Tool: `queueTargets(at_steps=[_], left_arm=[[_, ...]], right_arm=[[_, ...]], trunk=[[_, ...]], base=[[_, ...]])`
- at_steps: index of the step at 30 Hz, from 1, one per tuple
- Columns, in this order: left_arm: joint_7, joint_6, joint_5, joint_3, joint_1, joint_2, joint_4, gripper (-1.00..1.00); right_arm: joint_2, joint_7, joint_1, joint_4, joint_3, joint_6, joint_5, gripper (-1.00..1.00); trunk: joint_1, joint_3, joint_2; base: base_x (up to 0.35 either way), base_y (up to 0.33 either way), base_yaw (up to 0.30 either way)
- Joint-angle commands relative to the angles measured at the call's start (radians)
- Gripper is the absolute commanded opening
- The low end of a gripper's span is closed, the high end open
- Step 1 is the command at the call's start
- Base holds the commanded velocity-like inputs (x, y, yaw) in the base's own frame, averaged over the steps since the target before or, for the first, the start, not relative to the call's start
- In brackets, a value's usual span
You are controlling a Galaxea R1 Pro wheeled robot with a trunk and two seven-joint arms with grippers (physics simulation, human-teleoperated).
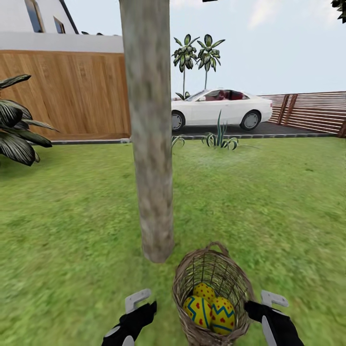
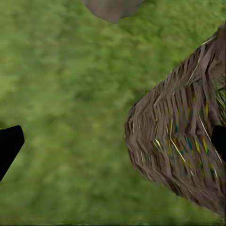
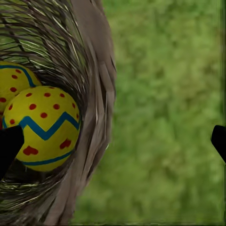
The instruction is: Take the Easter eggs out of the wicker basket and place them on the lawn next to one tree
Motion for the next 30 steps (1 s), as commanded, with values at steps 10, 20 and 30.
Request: queueTargets(at_steps=[10,20,30], left_arm=[[0.008,-0.003,0.01,0.001,0.0,0.001,0.024,1.0],[0.004,-0.003,0.01,-0.001,0.0,0.002,0.025,1.0],[0.001,-0.003,0.01,-0.001,0.0,0.002,0.025,1.0]], right_arm=[[0.004,-0.001,-0.001,-0.001,-0.001,0.003,-0.003,1.0],[0.006,0.0,-0.001,0.039,0.106,-0.079,-0.001,1.0],[0.004,-0.002,-0.001,0.066,0.13,-0.122,-0.001,1.0]], trunk=[[-0.039,0.03,0.07],[-0.058,0.046,0.105],[-0.058,0.046,0.105]], base=[[-0.33,0.0,0.0],[-0.143,0.0,0.0],[-0.002,0.0,0.0]])
